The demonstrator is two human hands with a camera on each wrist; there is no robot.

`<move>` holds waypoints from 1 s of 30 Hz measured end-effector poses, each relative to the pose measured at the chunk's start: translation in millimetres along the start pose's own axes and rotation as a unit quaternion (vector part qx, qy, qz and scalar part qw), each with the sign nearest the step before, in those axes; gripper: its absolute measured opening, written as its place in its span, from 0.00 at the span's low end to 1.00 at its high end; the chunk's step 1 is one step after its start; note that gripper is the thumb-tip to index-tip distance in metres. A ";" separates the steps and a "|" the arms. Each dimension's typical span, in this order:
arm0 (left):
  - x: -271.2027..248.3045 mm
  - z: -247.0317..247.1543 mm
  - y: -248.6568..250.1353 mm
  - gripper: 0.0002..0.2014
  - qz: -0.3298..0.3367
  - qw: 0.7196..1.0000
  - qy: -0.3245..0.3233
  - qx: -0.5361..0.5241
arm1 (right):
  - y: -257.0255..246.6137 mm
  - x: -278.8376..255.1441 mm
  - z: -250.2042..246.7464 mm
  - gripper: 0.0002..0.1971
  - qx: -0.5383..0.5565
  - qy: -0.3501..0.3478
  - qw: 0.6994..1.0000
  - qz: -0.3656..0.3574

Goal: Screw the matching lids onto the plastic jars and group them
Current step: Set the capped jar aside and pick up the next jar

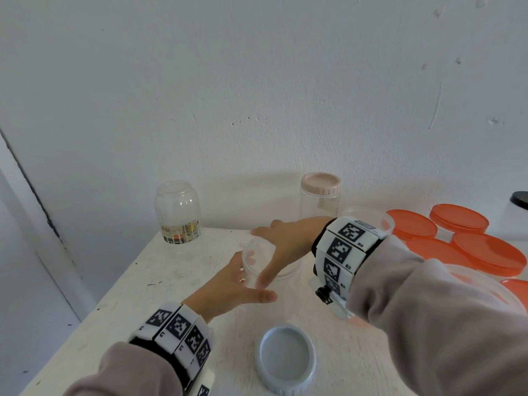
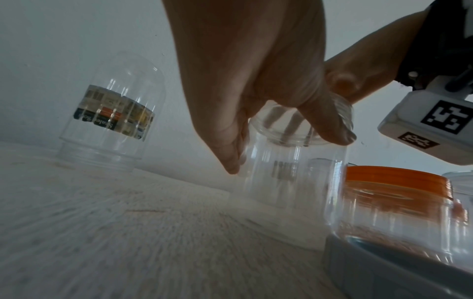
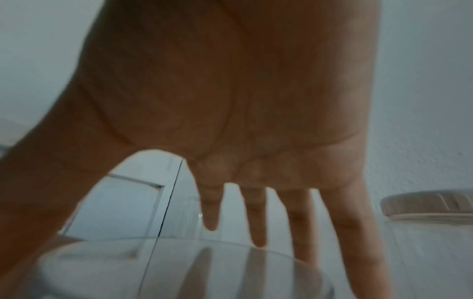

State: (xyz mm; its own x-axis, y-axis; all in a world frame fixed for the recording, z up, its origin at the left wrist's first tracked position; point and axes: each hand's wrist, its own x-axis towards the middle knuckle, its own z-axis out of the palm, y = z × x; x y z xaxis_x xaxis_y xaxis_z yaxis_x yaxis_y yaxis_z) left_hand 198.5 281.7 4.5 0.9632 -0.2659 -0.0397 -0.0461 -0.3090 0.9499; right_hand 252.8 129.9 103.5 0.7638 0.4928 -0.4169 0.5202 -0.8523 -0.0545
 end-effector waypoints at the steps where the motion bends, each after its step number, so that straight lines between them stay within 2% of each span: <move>1: 0.2 0.2 0.2 0.39 0.002 1.000 -0.002 0.000 | 0.1 0.4 -2.3 0.56 0.009 -0.010 1.000 -0.013; 3: 0.8 0.2 -0.2 0.34 0.003 1.000 -0.005 0.001 | 0.9 1.6 -4.9 0.54 0.028 -0.017 0.999 -0.035; 7: 1.3 -0.1 -2.4 0.34 0.010 1.000 -0.002 0.012 | 1.9 5.2 -2.2 0.50 0.037 0.012 0.998 -0.057; 14: 3.0 -2.4 -5.7 0.51 -0.023 0.999 0.013 0.025 | 7.6 3.7 9.6 0.47 0.041 0.059 0.996 -0.060; 19: 4.6 -3.0 -9.7 0.50 -0.025 0.999 0.014 0.020 | 8.3 3.2 20.5 0.45 0.034 0.084 0.994 -0.063; 25: 5.0 -3.0 -11.2 0.52 -0.021 0.999 0.019 0.033 | 5.3 4.1 37.9 0.40 0.042 0.153 0.984 -0.079; 30: 5.7 -3.6 -11.4 0.52 -0.028 0.999 0.021 0.036 | 4.7 5.9 46.1 0.40 0.043 0.192 0.978 -0.065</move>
State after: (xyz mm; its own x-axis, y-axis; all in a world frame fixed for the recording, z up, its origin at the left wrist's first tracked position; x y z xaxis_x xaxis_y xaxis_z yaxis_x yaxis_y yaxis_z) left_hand 205.5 287.0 -5.4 0.9751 -0.2073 -0.0784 -0.0083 -0.3874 0.9219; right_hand 242.2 120.7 58.9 0.7891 0.6135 -0.0303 0.6010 -0.7813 -0.1680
